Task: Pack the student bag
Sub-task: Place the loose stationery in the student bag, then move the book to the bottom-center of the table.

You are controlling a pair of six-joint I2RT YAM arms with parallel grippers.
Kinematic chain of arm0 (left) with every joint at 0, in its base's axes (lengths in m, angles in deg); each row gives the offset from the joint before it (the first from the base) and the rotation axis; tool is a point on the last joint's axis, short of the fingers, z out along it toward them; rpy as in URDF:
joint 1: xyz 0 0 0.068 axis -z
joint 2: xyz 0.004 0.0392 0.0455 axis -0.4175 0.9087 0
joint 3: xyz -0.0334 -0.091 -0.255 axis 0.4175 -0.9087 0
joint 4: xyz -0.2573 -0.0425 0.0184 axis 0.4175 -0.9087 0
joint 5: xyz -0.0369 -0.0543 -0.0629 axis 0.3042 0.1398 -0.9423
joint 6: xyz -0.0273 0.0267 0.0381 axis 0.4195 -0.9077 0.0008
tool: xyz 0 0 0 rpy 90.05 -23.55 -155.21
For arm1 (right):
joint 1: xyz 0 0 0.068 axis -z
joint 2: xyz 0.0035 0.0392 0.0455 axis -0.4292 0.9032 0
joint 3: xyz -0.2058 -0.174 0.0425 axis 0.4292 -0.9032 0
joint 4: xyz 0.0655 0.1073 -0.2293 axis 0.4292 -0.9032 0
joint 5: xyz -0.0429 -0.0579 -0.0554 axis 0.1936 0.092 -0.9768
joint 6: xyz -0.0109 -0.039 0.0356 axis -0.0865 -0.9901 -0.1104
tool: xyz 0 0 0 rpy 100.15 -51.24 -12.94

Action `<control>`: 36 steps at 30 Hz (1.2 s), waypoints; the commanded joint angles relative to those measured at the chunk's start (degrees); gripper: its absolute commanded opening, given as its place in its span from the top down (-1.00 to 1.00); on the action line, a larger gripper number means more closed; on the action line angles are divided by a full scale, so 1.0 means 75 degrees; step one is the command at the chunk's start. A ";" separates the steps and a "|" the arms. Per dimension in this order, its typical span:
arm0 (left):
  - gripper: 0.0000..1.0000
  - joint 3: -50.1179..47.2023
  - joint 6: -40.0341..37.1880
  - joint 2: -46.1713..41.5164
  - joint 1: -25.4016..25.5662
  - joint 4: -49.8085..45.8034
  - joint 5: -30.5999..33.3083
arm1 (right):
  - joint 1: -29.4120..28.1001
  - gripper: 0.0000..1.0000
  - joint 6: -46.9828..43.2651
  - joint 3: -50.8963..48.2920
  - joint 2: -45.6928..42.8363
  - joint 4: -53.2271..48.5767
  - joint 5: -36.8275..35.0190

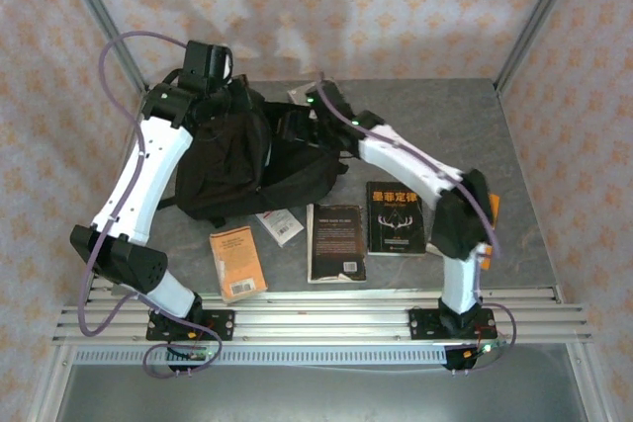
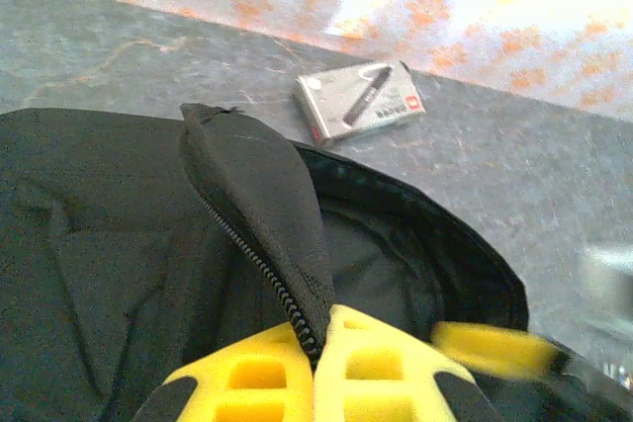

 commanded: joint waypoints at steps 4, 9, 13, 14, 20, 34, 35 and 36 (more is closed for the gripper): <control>1.00 0.0714 0.0101 -0.0083 -0.0265 0.0125 0.0654 | -0.0042 0.25 -0.1133 -0.2243 -0.2158 0.0890 0.0794; 1.00 0.0982 0.0103 -0.0006 -0.0286 0.0061 0.0728 | -0.0943 0.90 -0.2192 -0.2856 -0.1817 0.0425 0.2228; 1.00 0.1097 0.0057 0.0017 -0.0279 0.0023 0.0786 | -0.1954 1.00 -0.2958 -0.2369 -0.0823 0.0046 0.2121; 1.00 0.1116 0.0046 0.0017 -0.0291 -0.0009 0.0799 | -0.2169 1.00 -0.3039 -0.2205 -0.0542 0.0079 0.2054; 1.00 0.1093 0.0094 0.0015 -0.0303 -0.0031 0.0730 | -0.3046 1.00 -0.2949 -0.1264 0.1101 0.0554 0.2004; 1.00 0.1455 0.0455 0.0074 -0.0305 -0.0214 0.0815 | -0.3464 0.82 -0.2290 -0.0023 0.3427 -0.0359 -0.1651; 1.00 0.1456 0.0455 0.0064 -0.0303 -0.0221 0.0825 | -0.3417 0.83 -0.2242 -0.0049 0.3399 -0.0474 -0.2226; 1.00 0.1459 0.0452 0.0048 -0.0303 -0.0229 0.0834 | -0.3342 0.84 -0.2191 -0.0105 0.3334 -0.0543 -0.2664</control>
